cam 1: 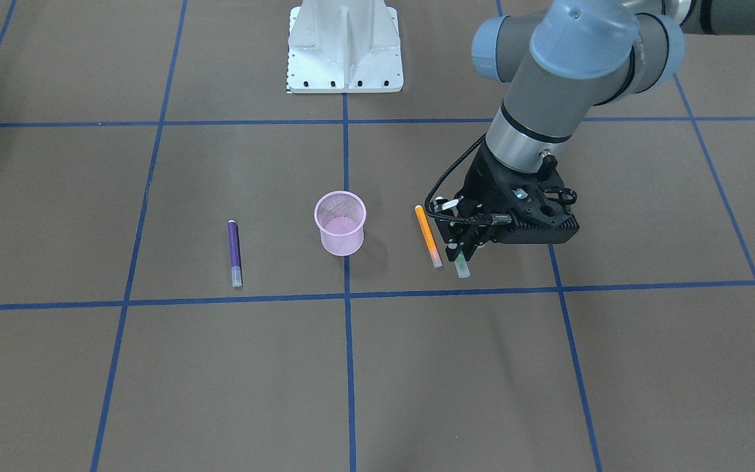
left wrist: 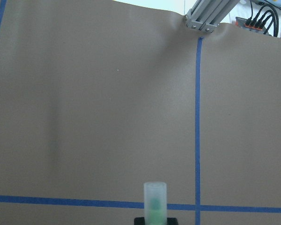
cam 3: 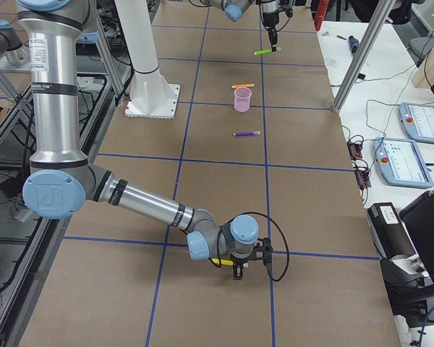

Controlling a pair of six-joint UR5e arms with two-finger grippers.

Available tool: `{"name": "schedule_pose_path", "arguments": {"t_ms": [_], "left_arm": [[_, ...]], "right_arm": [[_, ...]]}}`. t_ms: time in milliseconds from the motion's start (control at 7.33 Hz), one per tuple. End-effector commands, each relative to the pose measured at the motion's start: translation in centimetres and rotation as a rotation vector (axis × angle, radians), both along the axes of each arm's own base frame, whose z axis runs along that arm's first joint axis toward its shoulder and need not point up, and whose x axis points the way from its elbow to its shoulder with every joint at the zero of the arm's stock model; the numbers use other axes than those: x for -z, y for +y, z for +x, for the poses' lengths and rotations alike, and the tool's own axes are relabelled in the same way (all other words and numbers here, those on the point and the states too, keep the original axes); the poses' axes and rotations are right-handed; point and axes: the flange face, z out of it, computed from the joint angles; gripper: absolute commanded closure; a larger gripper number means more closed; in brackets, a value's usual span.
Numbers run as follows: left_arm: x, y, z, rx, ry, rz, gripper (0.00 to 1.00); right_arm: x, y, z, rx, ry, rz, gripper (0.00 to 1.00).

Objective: Collect pens into pen holder
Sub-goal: 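Lift the green marker upright with the left gripper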

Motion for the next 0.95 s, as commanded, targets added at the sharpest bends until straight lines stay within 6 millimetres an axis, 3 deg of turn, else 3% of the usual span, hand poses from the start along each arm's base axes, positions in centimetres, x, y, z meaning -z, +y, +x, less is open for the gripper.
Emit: {"name": "schedule_pose_path", "arguments": {"t_ms": [0, 136, 409, 682, 818], "left_arm": [[0.0, 0.0, 0.1, -0.001, -0.001, -0.001, 1.00], [-0.1, 0.0, 0.1, -0.001, -0.001, -0.001, 1.00], [0.1, -0.1, 0.1, -0.001, 0.000, 0.000, 1.00], [1.6, -0.3, 0.3, 0.037, -0.008, 0.033, 1.00], [2.1, 1.1, 2.7, 0.112, -0.039, 0.076, 1.00]], "right_arm": [[0.1, 0.0, -0.1, 0.002, 0.001, 0.002, 0.95], [0.1, 0.0, 0.0, 0.001, -0.001, 0.002, 1.00], [0.6, -0.3, -0.1, -0.001, 0.000, 0.012, 1.00], [5.5, -2.6, -0.6, 0.002, -0.047, 0.099, 1.00], [8.0, -3.6, 0.5, -0.023, -0.059, 0.145, 1.00]]}}
